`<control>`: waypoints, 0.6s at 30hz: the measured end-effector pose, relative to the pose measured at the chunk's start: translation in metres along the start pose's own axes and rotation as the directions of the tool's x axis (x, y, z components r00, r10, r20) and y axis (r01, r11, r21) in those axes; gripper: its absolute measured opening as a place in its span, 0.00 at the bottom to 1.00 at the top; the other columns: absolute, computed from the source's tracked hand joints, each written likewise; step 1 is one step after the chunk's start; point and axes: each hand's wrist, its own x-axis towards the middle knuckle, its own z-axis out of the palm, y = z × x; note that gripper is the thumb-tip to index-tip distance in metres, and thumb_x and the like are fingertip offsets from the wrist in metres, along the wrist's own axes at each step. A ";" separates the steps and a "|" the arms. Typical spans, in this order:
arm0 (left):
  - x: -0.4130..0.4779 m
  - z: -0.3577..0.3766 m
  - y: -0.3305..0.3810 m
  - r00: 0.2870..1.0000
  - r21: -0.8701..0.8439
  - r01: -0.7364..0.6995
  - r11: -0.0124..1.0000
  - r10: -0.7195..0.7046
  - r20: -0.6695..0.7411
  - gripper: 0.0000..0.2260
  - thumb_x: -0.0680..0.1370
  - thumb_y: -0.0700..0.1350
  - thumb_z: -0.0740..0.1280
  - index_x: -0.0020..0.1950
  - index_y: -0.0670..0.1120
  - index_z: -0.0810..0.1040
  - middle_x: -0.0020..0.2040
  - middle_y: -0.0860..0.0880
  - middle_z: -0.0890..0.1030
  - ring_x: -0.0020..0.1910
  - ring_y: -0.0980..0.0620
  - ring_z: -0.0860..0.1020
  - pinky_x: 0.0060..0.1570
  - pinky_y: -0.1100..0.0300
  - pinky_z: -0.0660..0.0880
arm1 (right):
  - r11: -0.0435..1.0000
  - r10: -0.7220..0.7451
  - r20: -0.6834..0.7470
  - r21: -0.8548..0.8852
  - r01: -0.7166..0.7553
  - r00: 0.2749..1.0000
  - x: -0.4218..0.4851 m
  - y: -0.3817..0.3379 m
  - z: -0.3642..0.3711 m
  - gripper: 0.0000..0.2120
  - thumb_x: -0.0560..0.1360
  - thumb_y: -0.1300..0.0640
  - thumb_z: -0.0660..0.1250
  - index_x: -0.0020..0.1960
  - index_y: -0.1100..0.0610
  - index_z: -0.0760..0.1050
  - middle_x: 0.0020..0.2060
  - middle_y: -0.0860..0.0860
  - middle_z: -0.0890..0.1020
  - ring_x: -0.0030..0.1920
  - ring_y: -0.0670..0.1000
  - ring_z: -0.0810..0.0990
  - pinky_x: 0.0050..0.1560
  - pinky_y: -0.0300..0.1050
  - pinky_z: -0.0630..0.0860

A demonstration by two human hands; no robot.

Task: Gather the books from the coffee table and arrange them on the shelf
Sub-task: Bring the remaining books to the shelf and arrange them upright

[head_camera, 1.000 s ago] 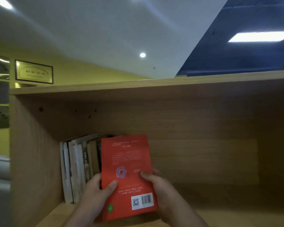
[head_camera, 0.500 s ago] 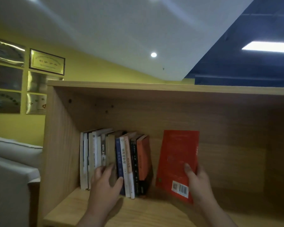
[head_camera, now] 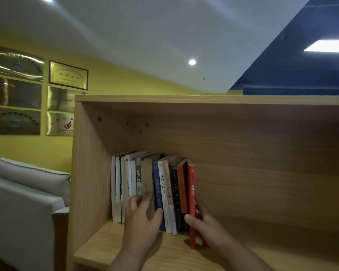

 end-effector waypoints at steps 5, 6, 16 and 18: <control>0.003 0.003 -0.005 1.000 -0.038 0.008 0.999 -0.008 -0.005 0.22 0.77 0.54 0.67 0.71 0.59 0.71 0.63 0.58 0.63 0.69 0.54 0.63 0.70 0.50 0.68 | 0.994 0.001 0.048 -0.112 0.005 0.999 0.013 0.000 -0.007 0.48 0.74 0.45 0.75 0.79 0.28 0.45 0.74 0.47 0.67 0.69 0.50 0.74 0.61 0.49 0.79; 0.003 0.003 -0.005 1.000 -0.044 0.014 0.999 -0.014 -0.004 0.22 0.77 0.54 0.67 0.71 0.59 0.70 0.63 0.58 0.63 0.70 0.54 0.63 0.71 0.50 0.67 | 0.993 0.001 0.036 -0.116 0.003 0.999 0.017 0.001 -0.007 0.47 0.75 0.48 0.75 0.79 0.29 0.46 0.72 0.46 0.68 0.69 0.51 0.74 0.61 0.50 0.79; 0.004 0.005 -0.007 1.000 -0.036 0.020 0.999 -0.021 -0.009 0.25 0.76 0.52 0.68 0.73 0.57 0.69 0.61 0.59 0.62 0.69 0.55 0.63 0.70 0.55 0.66 | 0.998 -0.055 -0.112 -0.001 0.055 0.992 0.040 0.021 0.000 0.36 0.77 0.55 0.72 0.62 0.18 0.57 0.65 0.39 0.75 0.64 0.42 0.75 0.69 0.48 0.74; 0.004 0.005 -0.004 0.999 -0.034 0.034 0.999 -0.034 -0.005 0.26 0.76 0.51 0.69 0.73 0.57 0.67 0.62 0.60 0.62 0.70 0.55 0.63 0.70 0.54 0.66 | 0.989 -0.114 -0.158 -0.111 0.097 0.981 0.043 0.028 0.006 0.42 0.68 0.44 0.78 0.67 0.16 0.55 0.71 0.41 0.73 0.70 0.46 0.74 0.71 0.56 0.73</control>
